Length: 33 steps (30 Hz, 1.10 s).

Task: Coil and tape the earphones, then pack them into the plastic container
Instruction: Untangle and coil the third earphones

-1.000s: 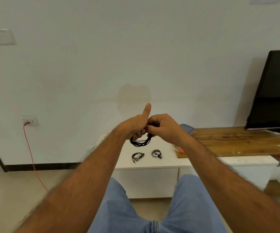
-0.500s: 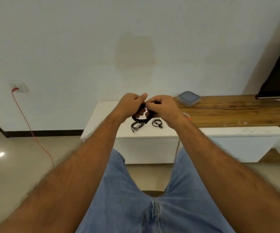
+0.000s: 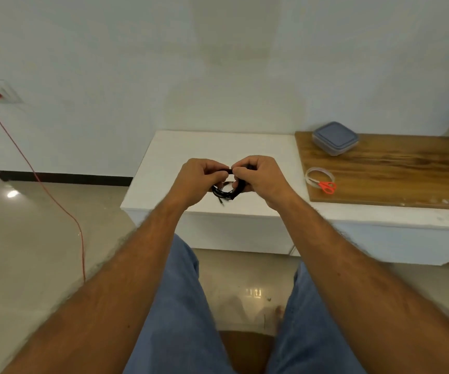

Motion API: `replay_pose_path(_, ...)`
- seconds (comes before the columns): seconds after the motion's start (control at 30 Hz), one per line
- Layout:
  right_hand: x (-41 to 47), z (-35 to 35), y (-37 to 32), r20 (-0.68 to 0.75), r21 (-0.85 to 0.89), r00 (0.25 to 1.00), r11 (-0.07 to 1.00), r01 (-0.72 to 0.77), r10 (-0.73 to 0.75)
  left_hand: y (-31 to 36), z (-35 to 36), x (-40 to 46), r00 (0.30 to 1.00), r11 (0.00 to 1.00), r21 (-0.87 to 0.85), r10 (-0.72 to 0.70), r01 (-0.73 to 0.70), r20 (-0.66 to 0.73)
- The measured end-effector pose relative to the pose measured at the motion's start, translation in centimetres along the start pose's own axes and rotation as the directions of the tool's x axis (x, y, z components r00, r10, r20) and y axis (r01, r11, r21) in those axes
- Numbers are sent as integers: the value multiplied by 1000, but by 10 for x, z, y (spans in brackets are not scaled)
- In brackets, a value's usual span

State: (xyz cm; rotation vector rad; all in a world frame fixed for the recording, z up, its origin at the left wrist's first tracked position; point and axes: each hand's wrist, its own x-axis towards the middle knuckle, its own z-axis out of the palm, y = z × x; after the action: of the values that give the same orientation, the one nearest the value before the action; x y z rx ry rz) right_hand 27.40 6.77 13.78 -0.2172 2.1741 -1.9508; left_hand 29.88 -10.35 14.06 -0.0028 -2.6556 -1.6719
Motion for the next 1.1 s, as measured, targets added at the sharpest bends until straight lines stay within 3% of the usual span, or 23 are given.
replay_pose_path(0.33, 131, -4, 68, 39, -58, 994, 993, -102, 105, -86, 23, 120, 992, 995, -4, -103, 103, -68)
replay_pose_path(0.63, 212, -34, 145, -61, -89, 976, 973, -212, 207, -145, 78, 220, 991, 980, 156, -130, 124, 27)
replay_pose_path(0.83, 237, -37, 174, -127, -357, 983, 918, -170, 133, -170, 96, 250, 990, 939, 316, -142, 133, 6)
replay_pose_path(1.1, 243, -44, 176, -185, -655, 980, 734, -179, 74, -167, 105, 251, 993, 862, 495, -103, 115, -51)
